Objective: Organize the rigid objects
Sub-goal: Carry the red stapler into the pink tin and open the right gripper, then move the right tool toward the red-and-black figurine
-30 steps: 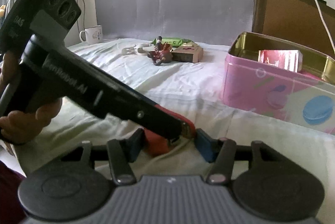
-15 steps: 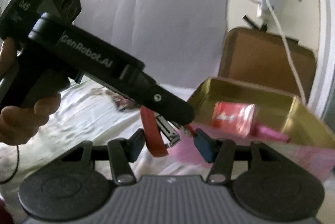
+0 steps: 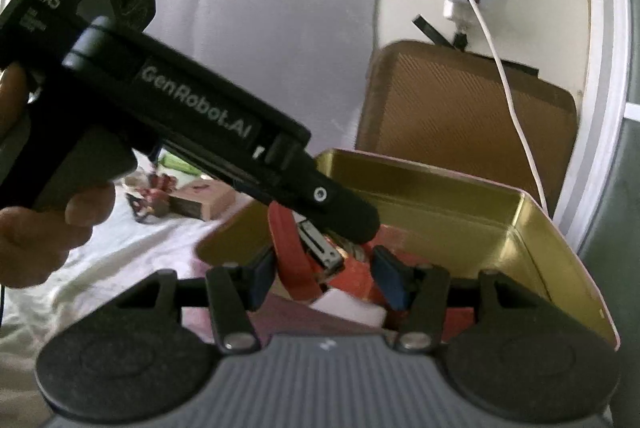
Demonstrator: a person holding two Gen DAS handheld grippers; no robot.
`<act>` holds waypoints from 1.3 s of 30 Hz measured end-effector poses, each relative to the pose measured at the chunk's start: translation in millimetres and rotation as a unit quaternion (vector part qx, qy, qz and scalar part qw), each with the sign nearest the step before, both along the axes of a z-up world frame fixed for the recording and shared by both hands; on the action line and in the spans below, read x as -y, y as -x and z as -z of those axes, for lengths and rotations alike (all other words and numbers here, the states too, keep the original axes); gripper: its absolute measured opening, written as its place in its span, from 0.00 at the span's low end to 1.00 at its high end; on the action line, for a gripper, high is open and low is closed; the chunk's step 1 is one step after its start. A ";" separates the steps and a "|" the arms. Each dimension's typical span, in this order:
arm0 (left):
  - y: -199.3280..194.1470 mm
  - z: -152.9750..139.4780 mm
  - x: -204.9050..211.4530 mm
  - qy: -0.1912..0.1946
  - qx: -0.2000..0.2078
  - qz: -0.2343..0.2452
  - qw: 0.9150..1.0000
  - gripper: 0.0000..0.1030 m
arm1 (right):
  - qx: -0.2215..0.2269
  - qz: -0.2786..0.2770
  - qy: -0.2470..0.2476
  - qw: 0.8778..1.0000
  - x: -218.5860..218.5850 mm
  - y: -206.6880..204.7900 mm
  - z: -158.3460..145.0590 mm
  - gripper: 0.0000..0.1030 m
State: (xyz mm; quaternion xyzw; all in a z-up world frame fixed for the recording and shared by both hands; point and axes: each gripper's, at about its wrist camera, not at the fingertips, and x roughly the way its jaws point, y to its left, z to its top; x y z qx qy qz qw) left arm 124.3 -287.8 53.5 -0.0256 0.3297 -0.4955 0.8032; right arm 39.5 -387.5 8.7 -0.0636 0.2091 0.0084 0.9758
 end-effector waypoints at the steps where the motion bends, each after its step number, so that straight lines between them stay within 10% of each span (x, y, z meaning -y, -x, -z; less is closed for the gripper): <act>1: -3.4 1.6 4.7 -0.003 -0.005 0.001 1.000 0.61 | -0.005 0.003 0.001 1.000 3.5 -3.4 1.6 0.51; 12: -22.8 21.9 48.6 -0.053 -0.016 -0.016 0.998 0.66 | -0.061 0.026 -0.051 0.996 54.1 -36.5 10.6 0.53; 17: -32.3 26.7 49.4 -0.057 -0.030 -0.054 0.996 0.66 | -0.058 0.049 -0.018 0.997 57.5 -43.7 6.4 0.78; 22: -26.2 26.9 36.6 -0.058 -0.023 -0.062 0.996 0.66 | -0.039 0.070 -0.020 0.997 54.4 -31.6 7.9 0.62; 39: 18.5 13.9 -151.9 0.019 0.018 -0.156 0.987 0.66 | 0.045 0.010 -0.010 0.999 -38.9 3.0 -29.9 0.60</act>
